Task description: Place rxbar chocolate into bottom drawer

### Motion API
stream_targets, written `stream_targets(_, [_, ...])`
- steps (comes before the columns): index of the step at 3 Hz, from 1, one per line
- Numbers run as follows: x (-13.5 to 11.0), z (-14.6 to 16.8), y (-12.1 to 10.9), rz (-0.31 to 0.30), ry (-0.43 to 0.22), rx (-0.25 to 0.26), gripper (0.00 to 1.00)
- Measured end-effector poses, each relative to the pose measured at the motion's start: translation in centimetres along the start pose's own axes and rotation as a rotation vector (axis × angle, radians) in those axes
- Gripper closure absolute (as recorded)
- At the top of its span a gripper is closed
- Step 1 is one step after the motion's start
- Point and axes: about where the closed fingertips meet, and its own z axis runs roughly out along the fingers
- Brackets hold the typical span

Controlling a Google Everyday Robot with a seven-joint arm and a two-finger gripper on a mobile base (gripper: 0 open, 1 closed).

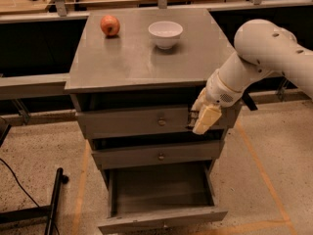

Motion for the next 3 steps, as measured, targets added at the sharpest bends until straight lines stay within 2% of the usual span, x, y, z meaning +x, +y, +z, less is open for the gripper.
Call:
stream_targets(1, [0.4, 0.7, 0.0, 0.005, -0.006, -0.014, 1.00])
stream_targets(2, [2.7, 4.6, 1.4, -0.003, -0.077, -0.031, 1.00])
stream_targets(3, [2.7, 4.6, 1.4, -0.003, -0.077, -0.031, 1.00])
